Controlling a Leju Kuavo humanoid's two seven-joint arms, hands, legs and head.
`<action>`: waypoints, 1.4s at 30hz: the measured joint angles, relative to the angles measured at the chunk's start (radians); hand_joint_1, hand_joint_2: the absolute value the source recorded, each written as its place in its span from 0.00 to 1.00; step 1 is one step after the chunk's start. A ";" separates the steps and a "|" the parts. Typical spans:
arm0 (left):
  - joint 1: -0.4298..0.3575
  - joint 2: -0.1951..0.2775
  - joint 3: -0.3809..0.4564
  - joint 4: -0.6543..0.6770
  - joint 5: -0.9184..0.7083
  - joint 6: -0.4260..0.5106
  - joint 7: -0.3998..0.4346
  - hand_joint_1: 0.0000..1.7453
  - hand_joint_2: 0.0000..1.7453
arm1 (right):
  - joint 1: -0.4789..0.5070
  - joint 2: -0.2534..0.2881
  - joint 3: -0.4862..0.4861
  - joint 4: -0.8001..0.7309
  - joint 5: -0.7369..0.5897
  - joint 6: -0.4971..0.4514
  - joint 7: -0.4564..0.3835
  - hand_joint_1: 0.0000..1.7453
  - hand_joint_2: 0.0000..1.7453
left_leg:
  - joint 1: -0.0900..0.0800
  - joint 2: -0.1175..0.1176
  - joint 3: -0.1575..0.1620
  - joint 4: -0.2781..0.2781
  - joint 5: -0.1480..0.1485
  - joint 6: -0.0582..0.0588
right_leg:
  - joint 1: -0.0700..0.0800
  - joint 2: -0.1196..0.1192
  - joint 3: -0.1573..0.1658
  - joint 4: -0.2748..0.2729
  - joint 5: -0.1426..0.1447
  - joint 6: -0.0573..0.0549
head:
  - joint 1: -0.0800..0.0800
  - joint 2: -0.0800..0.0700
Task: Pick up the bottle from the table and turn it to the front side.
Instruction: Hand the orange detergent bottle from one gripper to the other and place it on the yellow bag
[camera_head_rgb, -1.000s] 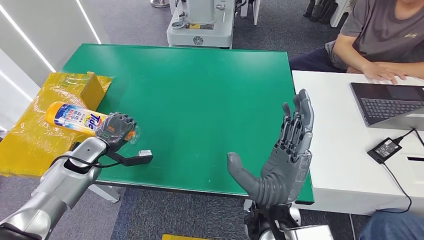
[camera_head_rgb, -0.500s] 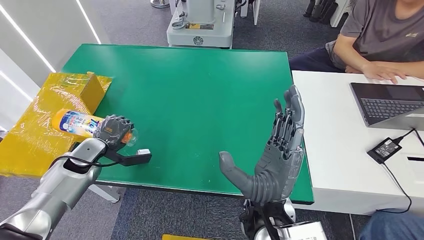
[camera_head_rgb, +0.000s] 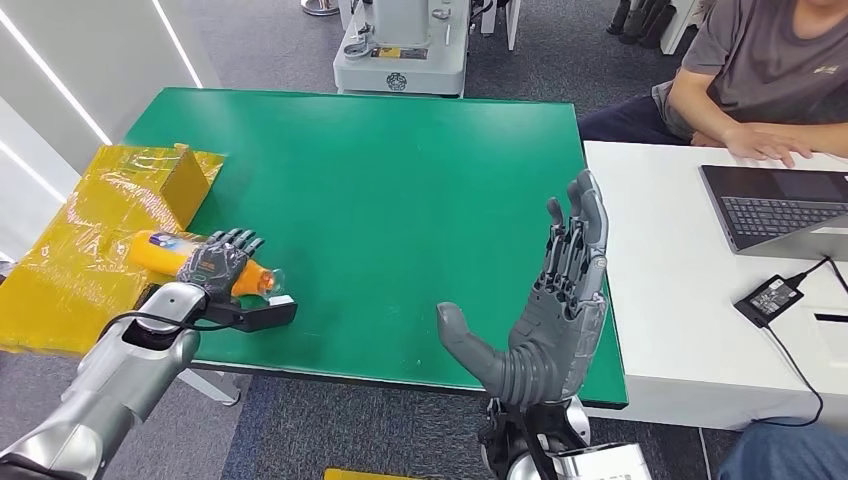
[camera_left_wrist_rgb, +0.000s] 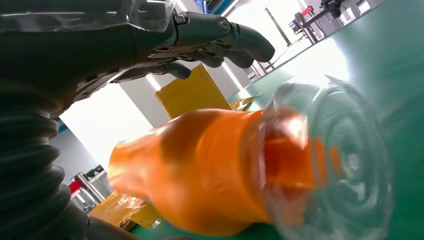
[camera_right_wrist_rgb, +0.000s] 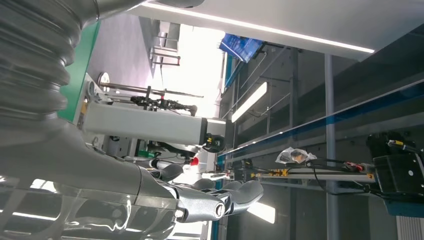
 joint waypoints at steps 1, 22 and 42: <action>0.003 -0.002 0.003 0.000 -0.004 0.015 0.003 0.00 1.00 | 0.000 0.000 0.000 0.000 0.001 0.000 0.000 0.00 1.00 | 0.000 0.000 0.000 0.000 0.000 0.000 | 0.000 0.000 0.000 0.000 0.000 0.000 | 0.000 0.000; 0.043 -0.223 0.458 -0.275 0.085 0.653 -0.260 0.00 1.00 | 0.012 0.002 0.000 0.000 0.005 0.001 0.000 0.00 1.00 | 0.000 0.000 0.000 0.000 0.000 0.000 | 0.000 0.000 0.000 0.000 0.001 -0.001 | 0.000 0.000; 0.121 -0.491 0.401 -0.553 1.067 0.485 -0.560 0.00 1.00 | -0.003 0.002 0.005 0.020 -0.016 0.000 0.000 0.00 1.00 | 0.000 -0.003 -0.001 0.001 0.000 0.000 | 0.000 -0.004 0.001 0.000 0.001 -0.001 | 0.000 0.000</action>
